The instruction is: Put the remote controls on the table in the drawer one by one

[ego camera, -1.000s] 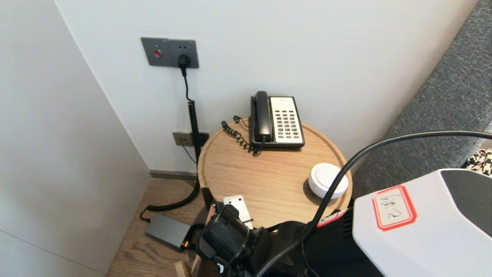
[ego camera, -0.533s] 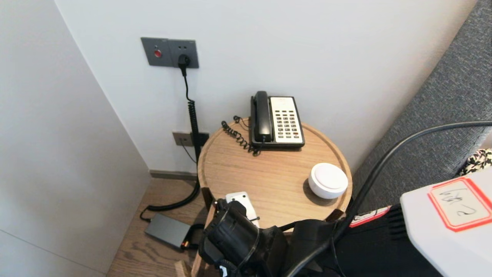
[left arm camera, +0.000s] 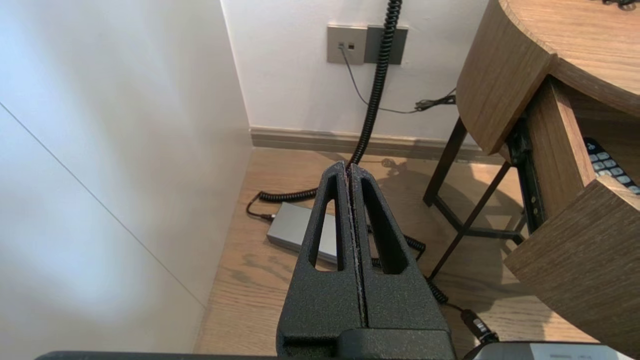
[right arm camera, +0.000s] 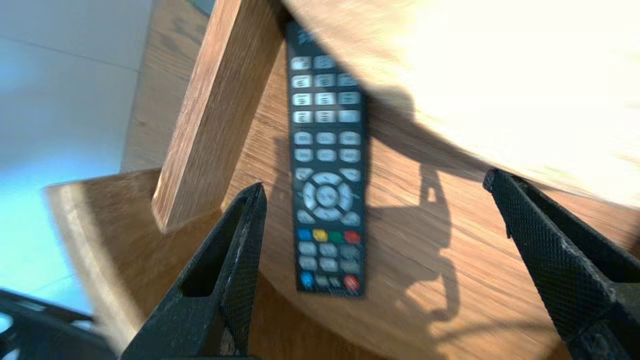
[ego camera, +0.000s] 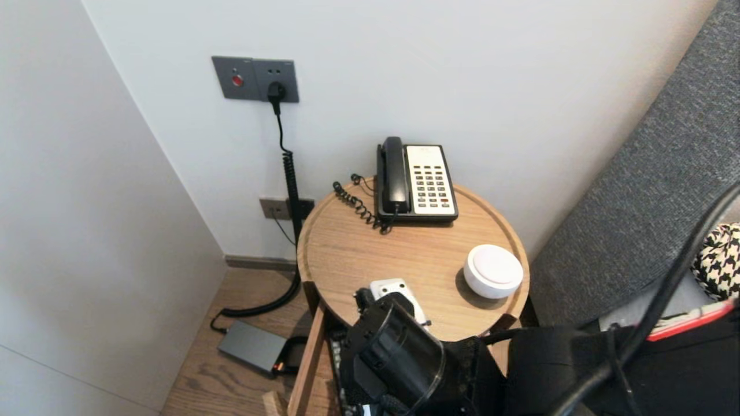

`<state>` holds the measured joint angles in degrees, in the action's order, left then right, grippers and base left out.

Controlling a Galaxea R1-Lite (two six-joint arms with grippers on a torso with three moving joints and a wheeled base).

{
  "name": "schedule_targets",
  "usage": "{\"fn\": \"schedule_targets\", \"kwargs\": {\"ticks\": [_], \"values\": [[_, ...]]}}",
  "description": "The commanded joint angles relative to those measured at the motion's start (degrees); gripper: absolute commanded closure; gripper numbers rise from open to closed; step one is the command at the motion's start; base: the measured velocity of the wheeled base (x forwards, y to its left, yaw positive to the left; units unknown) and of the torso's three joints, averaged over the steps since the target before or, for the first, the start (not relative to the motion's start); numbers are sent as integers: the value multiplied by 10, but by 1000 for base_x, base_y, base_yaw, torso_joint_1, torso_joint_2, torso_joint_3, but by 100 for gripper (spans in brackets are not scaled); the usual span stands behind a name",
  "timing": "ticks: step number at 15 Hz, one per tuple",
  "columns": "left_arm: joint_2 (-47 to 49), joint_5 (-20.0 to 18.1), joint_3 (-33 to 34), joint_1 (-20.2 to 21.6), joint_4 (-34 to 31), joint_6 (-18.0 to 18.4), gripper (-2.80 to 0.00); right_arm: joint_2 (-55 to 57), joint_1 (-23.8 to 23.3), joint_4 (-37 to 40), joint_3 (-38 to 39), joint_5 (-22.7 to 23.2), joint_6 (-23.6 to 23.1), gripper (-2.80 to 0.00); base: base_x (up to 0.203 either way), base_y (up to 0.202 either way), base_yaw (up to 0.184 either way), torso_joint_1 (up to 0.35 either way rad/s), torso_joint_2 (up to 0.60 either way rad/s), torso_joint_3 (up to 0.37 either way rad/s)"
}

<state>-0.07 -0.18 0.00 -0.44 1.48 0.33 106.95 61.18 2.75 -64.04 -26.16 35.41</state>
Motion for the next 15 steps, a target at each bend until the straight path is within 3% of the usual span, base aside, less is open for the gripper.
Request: {"fn": "schedule_targets", "kwargs": {"ticks": [1, 6, 7, 15], "values": [[0, 0, 7, 0, 0, 0, 0, -79, 0, 16, 17, 0, 1, -280, 0, 0, 0, 0, 0, 0], [0, 0, 7, 0, 0, 0, 0, -154, -6, 69, 5, 1, -5, -280, 0, 0, 0, 0, 0, 0], [0, 0, 7, 0, 0, 0, 0, -163, -12, 76, 0, 1, -11, 0, 0, 0, 0, 0, 0, 0], [0, 0, 7, 0, 0, 0, 0, -189, -164, 74, -28, 26, -97, 0, 0, 0, 0, 0, 0, 0]]}}
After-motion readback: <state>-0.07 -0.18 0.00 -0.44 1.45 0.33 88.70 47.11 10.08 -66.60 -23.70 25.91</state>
